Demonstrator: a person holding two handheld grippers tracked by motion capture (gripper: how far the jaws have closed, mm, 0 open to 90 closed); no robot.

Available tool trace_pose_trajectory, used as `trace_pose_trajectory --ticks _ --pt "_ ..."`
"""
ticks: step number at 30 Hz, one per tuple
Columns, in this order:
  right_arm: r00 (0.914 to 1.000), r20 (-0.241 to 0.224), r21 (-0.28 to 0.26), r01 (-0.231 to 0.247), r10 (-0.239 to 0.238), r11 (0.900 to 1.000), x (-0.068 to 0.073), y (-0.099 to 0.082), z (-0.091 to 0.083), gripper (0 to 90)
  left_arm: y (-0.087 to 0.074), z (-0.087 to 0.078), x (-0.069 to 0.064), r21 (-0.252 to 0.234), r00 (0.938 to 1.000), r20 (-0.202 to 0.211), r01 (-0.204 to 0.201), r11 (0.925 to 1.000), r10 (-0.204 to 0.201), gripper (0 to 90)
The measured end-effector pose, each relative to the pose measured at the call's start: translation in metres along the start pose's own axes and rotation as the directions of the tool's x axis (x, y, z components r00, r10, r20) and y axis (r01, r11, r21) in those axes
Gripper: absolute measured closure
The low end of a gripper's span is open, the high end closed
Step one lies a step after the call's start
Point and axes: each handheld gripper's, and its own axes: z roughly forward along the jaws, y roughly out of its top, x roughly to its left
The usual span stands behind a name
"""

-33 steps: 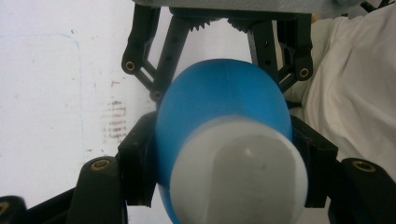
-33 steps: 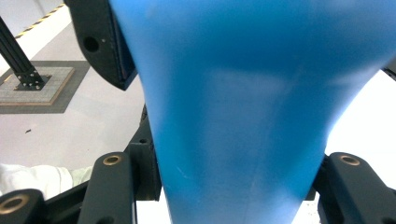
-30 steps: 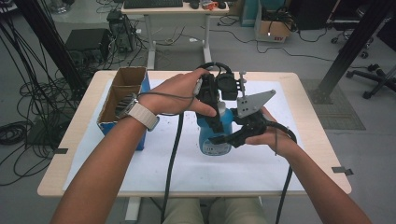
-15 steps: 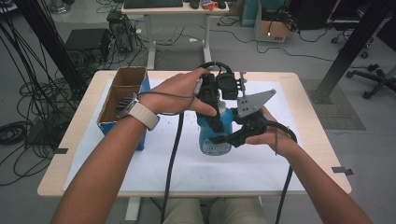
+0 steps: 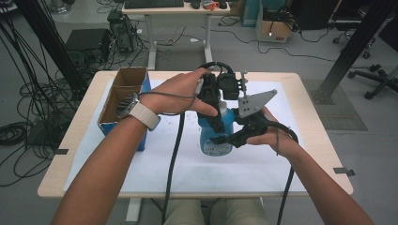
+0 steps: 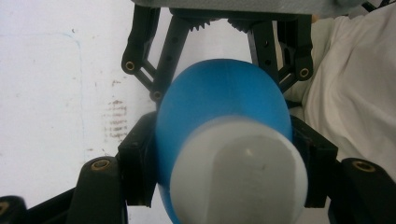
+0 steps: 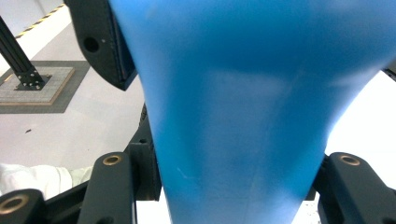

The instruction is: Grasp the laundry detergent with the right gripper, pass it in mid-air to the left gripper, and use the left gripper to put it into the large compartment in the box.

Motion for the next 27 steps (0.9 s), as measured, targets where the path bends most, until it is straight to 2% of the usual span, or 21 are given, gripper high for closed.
trace_pose_trajectory --ticks 20,22,27 --pt "0.9999 -0.011 -0.012 -0.003 0.003 0.9999 0.0003 0.0002 -0.0003 43.0 0.0021 -0.0019 -0.0003 0.011 1.0000 0.003 0.004 0.9999 -0.004 37.6" --pt "0.9999 -0.007 -0.010 -0.008 0.008 0.9999 0.0008 0.0002 -0.0006 42.9 0.0020 0.0005 -0.0008 -0.010 0.9999 0.003 0.012 0.9999 -0.012 37.6" --pt "1.0000 -0.004 -0.010 -0.005 0.005 0.9999 0.0006 -0.0005 -0.0004 42.9 0.0029 0.0010 -0.0008 -0.007 0.9999 0.004 0.013 0.9999 -0.013 37.6"
